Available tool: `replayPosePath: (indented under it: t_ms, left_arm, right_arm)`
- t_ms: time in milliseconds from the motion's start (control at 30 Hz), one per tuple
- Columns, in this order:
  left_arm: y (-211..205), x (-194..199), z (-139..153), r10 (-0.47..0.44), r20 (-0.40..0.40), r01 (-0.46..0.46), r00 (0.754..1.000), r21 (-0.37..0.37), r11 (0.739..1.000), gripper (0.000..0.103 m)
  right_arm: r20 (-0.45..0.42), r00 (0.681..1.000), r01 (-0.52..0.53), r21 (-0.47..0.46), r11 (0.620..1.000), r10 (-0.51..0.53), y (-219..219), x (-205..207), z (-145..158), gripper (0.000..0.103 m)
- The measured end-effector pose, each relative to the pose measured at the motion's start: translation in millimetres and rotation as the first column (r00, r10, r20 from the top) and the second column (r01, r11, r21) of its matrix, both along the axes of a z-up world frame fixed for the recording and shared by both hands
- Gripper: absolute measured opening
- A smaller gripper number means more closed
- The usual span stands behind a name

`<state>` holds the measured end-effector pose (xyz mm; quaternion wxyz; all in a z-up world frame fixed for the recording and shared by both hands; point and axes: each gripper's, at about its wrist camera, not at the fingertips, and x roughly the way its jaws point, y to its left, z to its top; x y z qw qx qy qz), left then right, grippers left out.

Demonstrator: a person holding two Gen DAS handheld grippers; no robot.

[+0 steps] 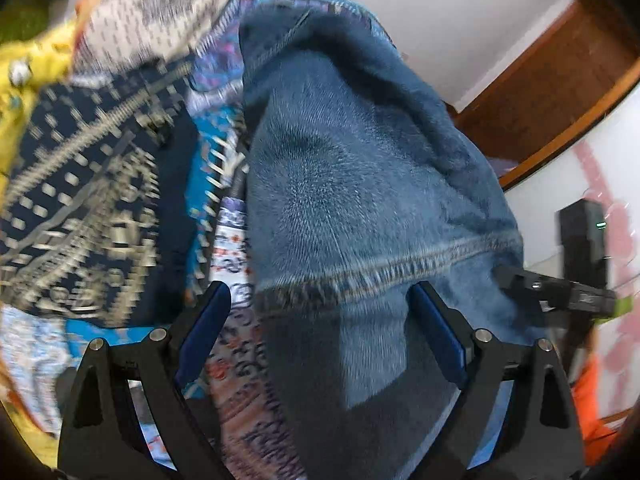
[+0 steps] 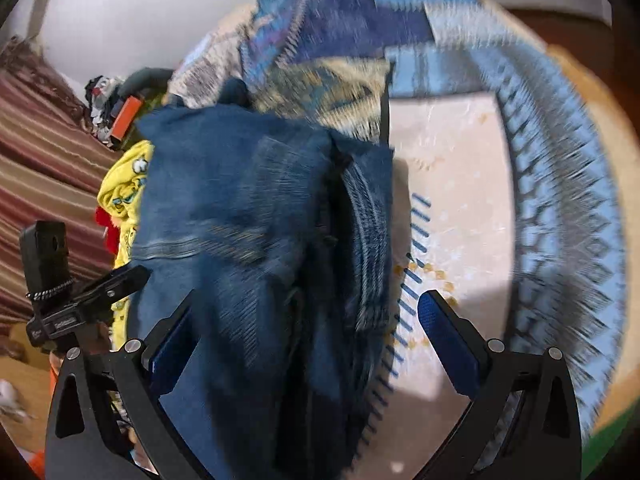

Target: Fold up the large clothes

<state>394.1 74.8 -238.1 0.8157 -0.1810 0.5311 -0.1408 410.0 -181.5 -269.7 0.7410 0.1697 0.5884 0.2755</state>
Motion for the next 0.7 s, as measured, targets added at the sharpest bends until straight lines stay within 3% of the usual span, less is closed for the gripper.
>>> replayPosePath:
  t_ms: [133, 233, 333, 400, 533, 700]
  left_arm:
    - [-0.8, 19.7, -20.5, -0.027, -0.050, 0.023, 0.998, -0.072, 0.997, 0.096]
    - [2.1, 29.8, -31.7, -0.023, -0.079, 0.012, 0.997, -0.146, 0.989, 0.096]
    - [4.5, 36.2, -32.4, -0.019, -0.076, 0.005, 0.997, -0.178, 0.984, 0.094]
    - [6.0, 40.0, -33.2, -0.029, -0.085, 0.010, 0.996, -0.218, 0.976, 0.081]
    - [3.4, 37.7, -22.6, -0.025, -0.074, 0.010, 0.997, -0.194, 0.981, 0.071]
    - [1.6, 16.6, 11.4, -0.031, 0.015, 0.033, 0.999, -0.192, 0.981, 0.056]
  right_arm:
    - [-0.085, 0.996, -0.020, 0.147, 0.989, 0.033, -1.6, 23.4, -24.5, 0.103]
    - [-0.057, 0.998, -0.032, 0.163, 0.986, 0.041, 1.9, 23.4, -24.3, 0.101]
    - [-0.043, 0.998, -0.046, 0.180, 0.983, 0.055, 9.6, 16.7, -20.1, 0.081]
    - [-0.039, 0.998, -0.042, 0.180, 0.983, 0.050, 10.2, 14.2, -17.3, 0.070]
    - [0.023, 0.998, -0.062, 0.125, 0.990, 0.059, 15.2, 4.5, 1.9, 0.051]
    - [0.079, 0.996, -0.055, 0.079, 0.995, 0.049, 25.9, -12.0, 36.7, 0.041]
